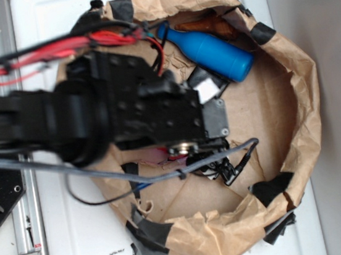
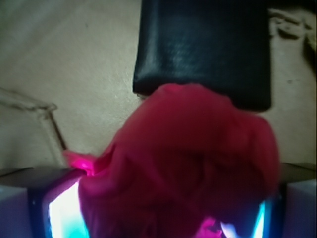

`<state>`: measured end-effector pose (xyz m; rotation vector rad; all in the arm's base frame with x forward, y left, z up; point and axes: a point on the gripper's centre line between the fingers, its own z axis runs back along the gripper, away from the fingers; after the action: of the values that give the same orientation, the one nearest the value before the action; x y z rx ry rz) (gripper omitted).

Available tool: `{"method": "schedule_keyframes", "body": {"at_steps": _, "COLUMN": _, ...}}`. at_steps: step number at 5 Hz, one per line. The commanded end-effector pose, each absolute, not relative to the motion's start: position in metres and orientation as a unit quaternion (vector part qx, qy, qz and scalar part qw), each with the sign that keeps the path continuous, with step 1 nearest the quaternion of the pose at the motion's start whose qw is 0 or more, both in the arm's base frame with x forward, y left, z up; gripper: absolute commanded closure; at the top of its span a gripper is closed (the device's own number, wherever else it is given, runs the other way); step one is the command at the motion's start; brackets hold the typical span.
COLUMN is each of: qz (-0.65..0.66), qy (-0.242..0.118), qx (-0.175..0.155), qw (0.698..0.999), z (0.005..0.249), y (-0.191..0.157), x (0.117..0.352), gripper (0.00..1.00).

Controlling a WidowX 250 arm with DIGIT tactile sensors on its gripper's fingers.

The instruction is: Grab the red paper.

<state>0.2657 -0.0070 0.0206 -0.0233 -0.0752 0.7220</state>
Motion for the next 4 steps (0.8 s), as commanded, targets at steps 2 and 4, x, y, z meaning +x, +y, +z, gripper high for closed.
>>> {"method": "schedule_keyframes", "body": {"at_steps": 2, "qz": 0.253, "qy": -0.037, "qx": -0.037, "qw": 0.966, "z": 0.055, "y": -0.007, "x": 0.248, "gripper": 1.0}}
{"method": "schedule_keyframes", "body": {"at_steps": 4, "qz": 0.207, "qy": -0.064, "qx": -0.033, "qw": 0.976, "z": 0.07, "y": 0.001, "x": 0.242, "gripper": 1.0}}
